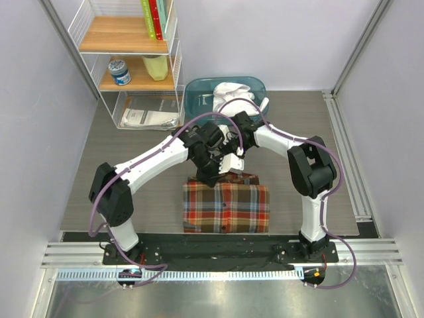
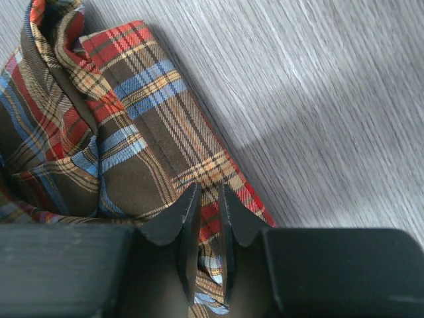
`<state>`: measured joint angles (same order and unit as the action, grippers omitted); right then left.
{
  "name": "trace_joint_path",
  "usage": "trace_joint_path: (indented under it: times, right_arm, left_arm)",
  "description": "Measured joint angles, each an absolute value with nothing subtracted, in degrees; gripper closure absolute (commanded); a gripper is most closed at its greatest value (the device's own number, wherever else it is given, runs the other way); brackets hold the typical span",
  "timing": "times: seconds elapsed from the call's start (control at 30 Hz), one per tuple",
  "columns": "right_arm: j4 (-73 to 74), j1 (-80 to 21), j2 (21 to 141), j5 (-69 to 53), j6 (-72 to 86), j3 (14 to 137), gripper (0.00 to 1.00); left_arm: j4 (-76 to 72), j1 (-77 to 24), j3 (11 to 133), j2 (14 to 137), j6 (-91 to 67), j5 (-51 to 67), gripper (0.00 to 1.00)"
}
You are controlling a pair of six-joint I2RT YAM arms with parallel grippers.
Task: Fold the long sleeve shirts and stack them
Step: Fold the shirt
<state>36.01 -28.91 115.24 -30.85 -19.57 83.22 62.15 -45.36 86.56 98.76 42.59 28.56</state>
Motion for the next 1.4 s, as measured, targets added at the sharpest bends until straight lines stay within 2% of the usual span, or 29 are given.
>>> trace_joint_path:
  times: [0.3, 0.67, 0.73, 0.77, 0.87, 0.93, 0.97, 1.0, 1.07, 1.17, 1.4]
  right_arm:
    - [35.81, -28.91, 115.26, -31.48, -21.82, 83.24, 0.81]
    - [35.86, -28.75, 116.09, -32.56, -23.64, 83.24, 0.82]
    - [35.86, -28.71, 116.2, -32.67, -23.79, 83.24, 0.8]
    - [35.86, -28.64, 116.29, -32.69, -23.86, 83.24, 0.79]
    - [36.32, -28.08, 116.44, -32.1, -23.88, 83.77, 0.71]
    - [37.41, -27.49, 116.49, -31.27, -23.83, 85.43, 0.64]
    - [37.71, -27.14, 116.49, -30.87, -23.66, 86.3, 0.62]
    - [38.22, -26.59, 116.49, -30.35, -23.68, 87.53, 0.59]
    - [39.05, -22.92, 115.2, -28.42, -23.64, 92.55, 0.59]
    - [39.22, -21.26, 113.12, -28.47, -23.64, 93.06, 0.59]
    - [40.14, -21.08, 109.43, -33.19, -22.0, 92.05, 0.74]
  left_arm:
    - [57.06, -40.64, 87.13, 105.45, 46.87, 27.92, 1.0]
    - [48.64, -37.54, 85.65, 106.26, 48.45, 25.19, 1.0]
    - [46.63, -37.19, 84.25, 106.26, 48.49, 24.36, 0.9]
    - [45.67, -37.01, 83.55, 106.28, 48.51, 23.92, 0.74]
    - [43.77, -36.62, 82.7, 106.67, 48.38, 22.61, 0.51]
    - [42.85, -36.03, 82.7, 106.83, 47.92, 22.37, 0.46]
    - [42.89, -35.68, 82.74, 106.8, 47.66, 22.48, 0.4]
    - [43.09, -35.03, 82.96, 106.76, 46.89, 22.7, 0.39]
    - [45.39, -32.05, 84.88, 106.61, 44.8, 24.53, 0.37]
    - [47.66, -30.89, 86.52, 106.48, 43.35, 26.37, 0.36]
    - [47.94, -30.68, 84.84, 105.51, 37.58, 31.38, 0.43]
